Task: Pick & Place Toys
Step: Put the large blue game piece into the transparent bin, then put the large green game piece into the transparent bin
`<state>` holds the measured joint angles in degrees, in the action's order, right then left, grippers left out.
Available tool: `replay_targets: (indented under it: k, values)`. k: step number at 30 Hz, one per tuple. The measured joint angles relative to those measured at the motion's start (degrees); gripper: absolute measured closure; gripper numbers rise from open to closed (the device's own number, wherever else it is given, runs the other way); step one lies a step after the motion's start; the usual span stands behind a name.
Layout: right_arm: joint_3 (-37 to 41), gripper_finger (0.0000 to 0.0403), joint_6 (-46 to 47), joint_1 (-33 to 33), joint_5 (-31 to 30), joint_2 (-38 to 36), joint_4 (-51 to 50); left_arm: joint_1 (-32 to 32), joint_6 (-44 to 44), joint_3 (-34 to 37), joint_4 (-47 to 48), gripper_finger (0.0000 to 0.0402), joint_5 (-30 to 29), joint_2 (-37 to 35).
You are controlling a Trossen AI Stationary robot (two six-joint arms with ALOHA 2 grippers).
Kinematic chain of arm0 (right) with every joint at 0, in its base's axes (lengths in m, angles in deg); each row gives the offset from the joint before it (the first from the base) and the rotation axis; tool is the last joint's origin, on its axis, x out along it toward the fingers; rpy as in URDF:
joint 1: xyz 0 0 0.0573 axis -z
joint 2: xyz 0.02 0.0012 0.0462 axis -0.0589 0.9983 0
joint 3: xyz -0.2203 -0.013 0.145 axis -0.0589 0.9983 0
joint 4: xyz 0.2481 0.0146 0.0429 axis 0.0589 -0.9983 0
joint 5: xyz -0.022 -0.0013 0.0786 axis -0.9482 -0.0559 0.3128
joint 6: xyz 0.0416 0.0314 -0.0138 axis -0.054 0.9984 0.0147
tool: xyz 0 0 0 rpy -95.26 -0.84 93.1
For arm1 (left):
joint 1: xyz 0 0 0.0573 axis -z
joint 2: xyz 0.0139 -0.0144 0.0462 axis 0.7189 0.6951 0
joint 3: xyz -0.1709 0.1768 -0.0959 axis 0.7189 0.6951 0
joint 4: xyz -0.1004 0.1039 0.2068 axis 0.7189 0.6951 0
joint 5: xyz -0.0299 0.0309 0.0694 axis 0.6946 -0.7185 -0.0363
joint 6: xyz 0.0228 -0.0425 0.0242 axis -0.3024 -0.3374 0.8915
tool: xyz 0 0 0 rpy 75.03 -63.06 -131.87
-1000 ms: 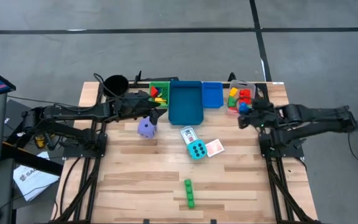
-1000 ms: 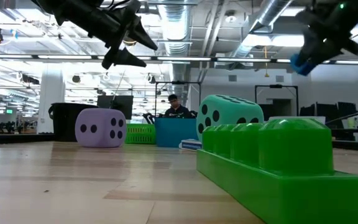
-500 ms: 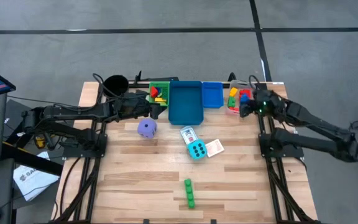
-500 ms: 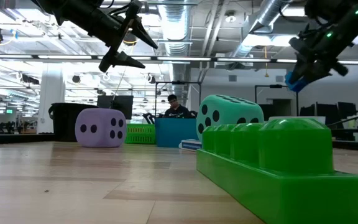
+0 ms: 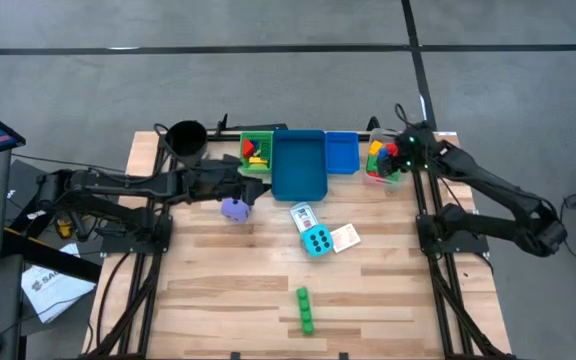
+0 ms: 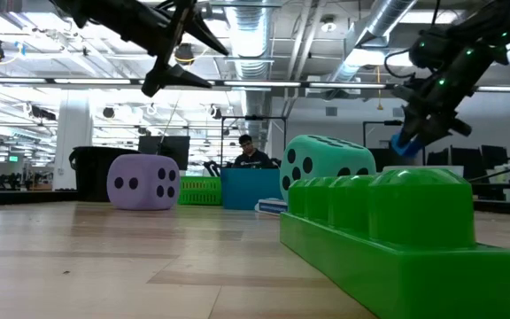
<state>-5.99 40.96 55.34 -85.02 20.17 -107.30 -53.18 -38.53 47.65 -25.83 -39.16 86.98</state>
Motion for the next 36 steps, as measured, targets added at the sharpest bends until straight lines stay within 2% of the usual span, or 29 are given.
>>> replay_targets:
  k: [4,13,20,23,30,36]
  values:
    - [0.0,0.0243,0.1,-0.2,3.0,0.9,2.6,0.6,0.1,0.0,0.0,0.0117,-0.1,0.0]
    - [0.0,0.0139,2.7,-0.2,3.5,-1.4,1.0,0.6,2.5,0.0,0.0,0.0117,-2.8,0.0]
    - [0.0,0.0127,4.0,-3.0,3.9,-4.7,-1.5,0.6,3.9,0.0,0.7,0.0117,-2.8,0.0]
    - [0.0,0.0127,4.9,-7.1,4.7,-6.8,-0.9,0.6,3.9,0.0,1.3,0.0117,-2.1,0.0]
    - [-0.1,0.0127,14.7,-23.1,4.2,-10.4,3.4,0.7,4.0,0.0,1.6,0.0117,8.4,0.0]
    - [-0.1,0.0127,17.1,-40.5,-3.4,-9.6,11.3,3.6,4.1,0.0,1.6,0.0117,9.7,0.0]
